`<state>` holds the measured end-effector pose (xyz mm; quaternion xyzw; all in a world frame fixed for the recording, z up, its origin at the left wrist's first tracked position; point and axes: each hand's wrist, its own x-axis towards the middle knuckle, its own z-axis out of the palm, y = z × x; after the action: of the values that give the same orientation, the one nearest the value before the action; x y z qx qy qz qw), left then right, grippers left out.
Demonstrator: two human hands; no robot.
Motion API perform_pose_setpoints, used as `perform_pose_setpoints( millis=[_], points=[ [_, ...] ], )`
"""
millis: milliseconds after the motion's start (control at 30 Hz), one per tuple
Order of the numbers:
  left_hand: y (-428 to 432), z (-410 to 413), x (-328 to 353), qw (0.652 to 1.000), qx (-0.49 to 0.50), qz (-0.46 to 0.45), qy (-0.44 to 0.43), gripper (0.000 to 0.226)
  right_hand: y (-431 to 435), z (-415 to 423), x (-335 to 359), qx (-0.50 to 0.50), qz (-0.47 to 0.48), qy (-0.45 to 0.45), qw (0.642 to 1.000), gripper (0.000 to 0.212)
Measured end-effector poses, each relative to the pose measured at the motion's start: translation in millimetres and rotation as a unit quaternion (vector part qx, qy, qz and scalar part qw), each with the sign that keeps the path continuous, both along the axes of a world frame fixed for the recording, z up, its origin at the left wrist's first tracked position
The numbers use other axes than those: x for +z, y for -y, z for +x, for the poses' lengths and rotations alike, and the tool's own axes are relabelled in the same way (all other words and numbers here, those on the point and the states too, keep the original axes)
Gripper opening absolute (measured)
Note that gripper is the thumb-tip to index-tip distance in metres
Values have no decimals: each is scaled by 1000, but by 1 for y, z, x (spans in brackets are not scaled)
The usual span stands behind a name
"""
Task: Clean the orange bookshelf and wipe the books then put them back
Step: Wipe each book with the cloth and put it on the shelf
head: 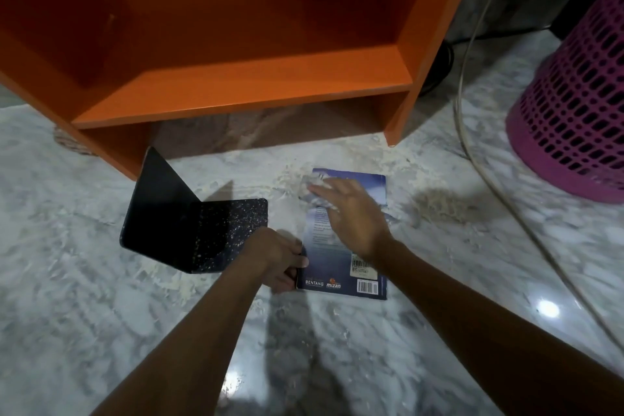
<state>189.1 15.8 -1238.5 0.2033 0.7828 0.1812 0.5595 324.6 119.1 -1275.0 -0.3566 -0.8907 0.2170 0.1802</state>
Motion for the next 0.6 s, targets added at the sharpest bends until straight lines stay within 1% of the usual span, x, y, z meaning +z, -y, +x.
perform_pose_setpoints(
  millis=[67,167,200,267,333,433,500,600],
  points=[
    [-1,-5,3,999,-18,-10,31,22,19,15,-2,31,14,-14,999,55],
    [0,-15,8,996,-19,-24,87,6,48,34,-3,73,54,-44,995,56],
    [0,-17,9,995,-19,-30,97,7,56,38,-2,95,69,-40,992,55],
    [0,-18,11,996,-21,-45,72,20,68,47,-2,155,96,-21,983,50],
    [-2,-18,14,997,-40,-57,46,17,74,54,-2,242,105,-19,964,48],
    [-5,-17,17,996,-37,-63,53,8,72,57,-1,336,124,-5,934,41],
    [-6,-15,18,996,-40,-68,48,10,65,57,-2,352,118,-13,928,41],
    [-8,-12,19,996,-65,-66,12,16,57,55,-2,336,88,-21,937,43]
  ],
)
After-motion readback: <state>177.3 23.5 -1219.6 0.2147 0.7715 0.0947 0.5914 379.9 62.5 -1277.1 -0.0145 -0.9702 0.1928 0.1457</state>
